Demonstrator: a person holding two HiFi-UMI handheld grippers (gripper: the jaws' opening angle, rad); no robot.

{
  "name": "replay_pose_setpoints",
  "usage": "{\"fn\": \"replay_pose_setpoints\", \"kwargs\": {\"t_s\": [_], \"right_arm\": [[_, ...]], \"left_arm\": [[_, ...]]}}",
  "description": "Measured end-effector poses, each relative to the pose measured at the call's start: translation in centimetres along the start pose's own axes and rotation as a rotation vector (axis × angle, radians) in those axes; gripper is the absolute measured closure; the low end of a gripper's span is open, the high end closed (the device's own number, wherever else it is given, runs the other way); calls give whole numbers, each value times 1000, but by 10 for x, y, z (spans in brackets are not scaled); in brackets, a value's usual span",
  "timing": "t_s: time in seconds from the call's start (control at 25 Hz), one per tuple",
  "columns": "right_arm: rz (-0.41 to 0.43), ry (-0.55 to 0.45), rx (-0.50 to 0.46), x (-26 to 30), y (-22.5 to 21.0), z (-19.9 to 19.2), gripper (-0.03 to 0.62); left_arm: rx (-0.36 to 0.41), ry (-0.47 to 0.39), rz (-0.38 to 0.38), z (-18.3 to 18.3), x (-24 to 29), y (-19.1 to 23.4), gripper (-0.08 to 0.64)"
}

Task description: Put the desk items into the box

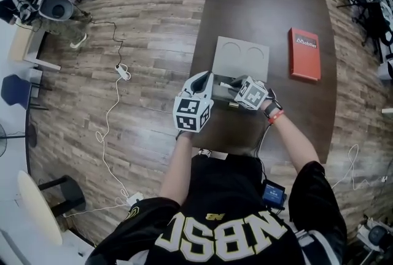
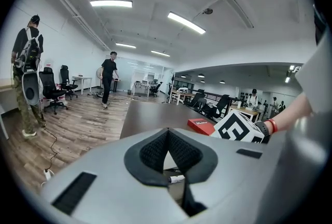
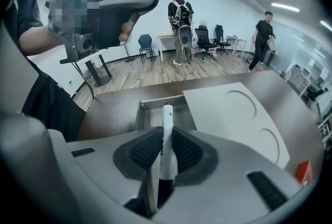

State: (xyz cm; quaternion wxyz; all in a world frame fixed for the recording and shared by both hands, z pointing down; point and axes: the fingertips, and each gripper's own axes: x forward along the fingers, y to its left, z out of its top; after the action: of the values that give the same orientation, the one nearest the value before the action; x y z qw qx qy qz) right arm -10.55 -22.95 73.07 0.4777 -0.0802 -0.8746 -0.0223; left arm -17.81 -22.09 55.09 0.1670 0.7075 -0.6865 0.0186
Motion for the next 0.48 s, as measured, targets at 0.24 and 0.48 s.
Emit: {"fn": "replay_pose_setpoints", "kwargs": {"t_s": [0.24,0.48], "right_arm": [[38,46,-4,7,7,2,518],[79,84,14,16,10,-3,518]], "left_arm": [[-1,-5,-7,-9,-1,-6,552],[-1,7,-7,-13,-4,-11,551]]}}
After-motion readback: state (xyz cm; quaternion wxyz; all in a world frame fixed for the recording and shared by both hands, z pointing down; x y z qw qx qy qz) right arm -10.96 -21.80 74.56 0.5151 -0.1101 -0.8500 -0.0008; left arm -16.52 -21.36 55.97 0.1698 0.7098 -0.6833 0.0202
